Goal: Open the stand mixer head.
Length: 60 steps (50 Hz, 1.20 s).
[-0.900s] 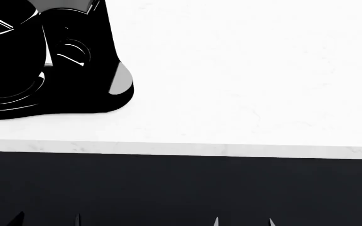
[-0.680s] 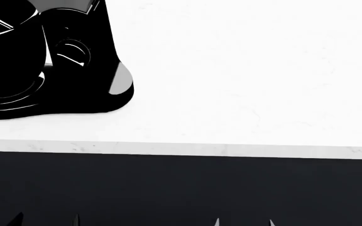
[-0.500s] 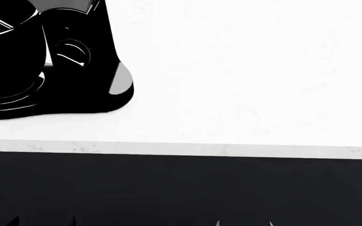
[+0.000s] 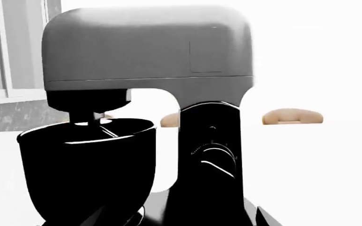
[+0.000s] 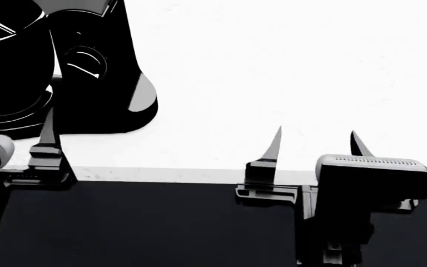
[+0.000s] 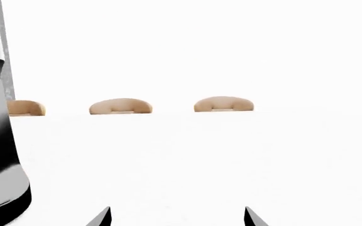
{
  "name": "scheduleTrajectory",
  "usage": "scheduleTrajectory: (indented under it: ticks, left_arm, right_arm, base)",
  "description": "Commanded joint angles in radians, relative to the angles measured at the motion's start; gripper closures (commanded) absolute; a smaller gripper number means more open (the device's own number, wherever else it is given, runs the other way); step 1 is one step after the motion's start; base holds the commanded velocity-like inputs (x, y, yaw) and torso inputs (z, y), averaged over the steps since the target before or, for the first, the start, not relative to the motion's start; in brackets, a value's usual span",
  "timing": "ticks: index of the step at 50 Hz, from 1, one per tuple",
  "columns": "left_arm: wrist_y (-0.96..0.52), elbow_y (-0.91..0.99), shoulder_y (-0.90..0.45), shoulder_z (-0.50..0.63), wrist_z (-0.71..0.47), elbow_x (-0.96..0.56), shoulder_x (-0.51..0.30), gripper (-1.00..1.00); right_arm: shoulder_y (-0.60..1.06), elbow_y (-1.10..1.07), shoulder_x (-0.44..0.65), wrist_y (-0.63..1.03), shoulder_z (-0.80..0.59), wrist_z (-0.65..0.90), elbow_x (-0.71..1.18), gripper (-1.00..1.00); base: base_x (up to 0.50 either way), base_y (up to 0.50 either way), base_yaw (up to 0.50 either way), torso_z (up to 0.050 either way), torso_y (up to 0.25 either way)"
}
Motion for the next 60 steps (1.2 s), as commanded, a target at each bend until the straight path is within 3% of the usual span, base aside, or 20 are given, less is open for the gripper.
scheduleTrajectory:
  ticks: [1, 7, 60]
  left_arm:
    - [-0.334, 0.285, -0.177, -0.060, -0.012, -0.068, -0.027, -1.00]
    - [-0.301, 0.277, -0.152, -0.069, -0.010, -0.075, -0.021, -1.00]
    - [-0.266, 0.272, -0.127, -0.083, -0.057, -0.100, -0.037, -1.00]
  right_arm:
    - [0.171, -0.151, -0.013, 0.175, 0.055, 0.023, 0.080, -1.00]
    - [0.153, -0.109, 0.000, 0.117, 0.052, 0.035, 0.064, -1.00]
    - [0.156, -0.111, 0.018, 0.137, 0.017, 0.100, 0.138, -1.00]
  base:
    - [0.00, 0.00, 0.00, 0.000, 0.000]
    - [0.00, 0.04, 0.00, 0.000, 0.000]
    - [0.00, 0.49, 0.00, 0.000, 0.000]
